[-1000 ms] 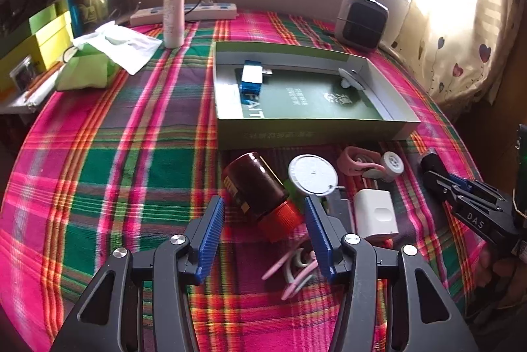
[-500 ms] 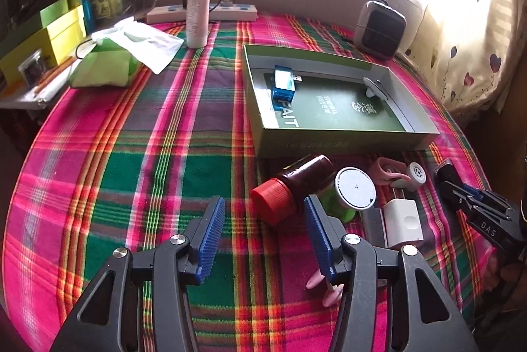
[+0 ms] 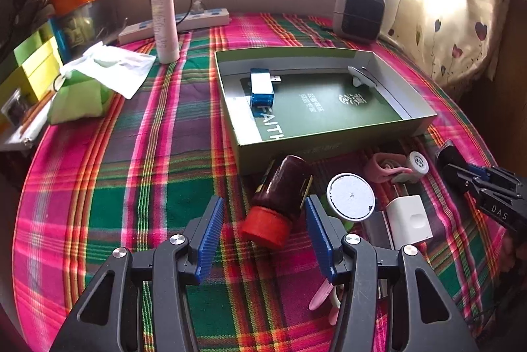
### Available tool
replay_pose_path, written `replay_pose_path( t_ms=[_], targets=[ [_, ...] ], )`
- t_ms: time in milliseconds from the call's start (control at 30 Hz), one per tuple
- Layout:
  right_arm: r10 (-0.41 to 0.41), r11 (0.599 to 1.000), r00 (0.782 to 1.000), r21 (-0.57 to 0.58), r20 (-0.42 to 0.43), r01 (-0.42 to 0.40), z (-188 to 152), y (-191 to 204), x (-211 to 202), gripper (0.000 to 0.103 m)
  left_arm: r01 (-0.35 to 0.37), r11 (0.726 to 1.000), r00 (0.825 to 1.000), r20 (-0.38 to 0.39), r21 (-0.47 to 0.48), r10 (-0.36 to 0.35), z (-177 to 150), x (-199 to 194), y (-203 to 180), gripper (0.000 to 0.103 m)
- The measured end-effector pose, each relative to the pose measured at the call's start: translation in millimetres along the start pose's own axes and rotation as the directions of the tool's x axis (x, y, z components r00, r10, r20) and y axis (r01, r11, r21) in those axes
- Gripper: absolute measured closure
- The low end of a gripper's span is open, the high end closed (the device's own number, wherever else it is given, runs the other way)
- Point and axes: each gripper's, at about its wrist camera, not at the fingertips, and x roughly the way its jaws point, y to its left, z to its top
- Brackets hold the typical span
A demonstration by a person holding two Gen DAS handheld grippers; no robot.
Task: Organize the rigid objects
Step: 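Grasp the red-capped brown bottle with the left gripper while the right gripper holds the black device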
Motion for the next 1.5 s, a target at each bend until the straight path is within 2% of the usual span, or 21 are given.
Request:
replay_pose_path(
  t_ms=[300, 867, 1167, 1500],
  targets=[
    [-0.001, 1.000, 1.000, -0.001, -0.001, 0.001, 1, 0, 0, 0.079, -0.018, 1.000, 0.999, -0.031, -0.020, 0.018, 1, 12, 4, 0.053],
    [0.005, 1.000, 1.000, 0.002, 0.000, -0.005, 1, 1, 1, 0.079, -0.022, 0.997, 1.000, -0.011, -0.072, 0.022, 3, 14, 11, 0.054],
    [0.006, 1.000, 1.000, 0.002, 0.000, -0.006, 1, 1, 1, 0.079, -0.043, 0.994, 0.999, -0.004, -0.101, 0.043, 1, 12, 17, 0.071],
    [0.005, 1.000, 1.000, 0.001, 0.000, -0.005, 1, 1, 1, 0.079, -0.037, 0.993, 0.999, 0.003, -0.112, 0.038, 1, 11, 19, 0.072]
  ],
)
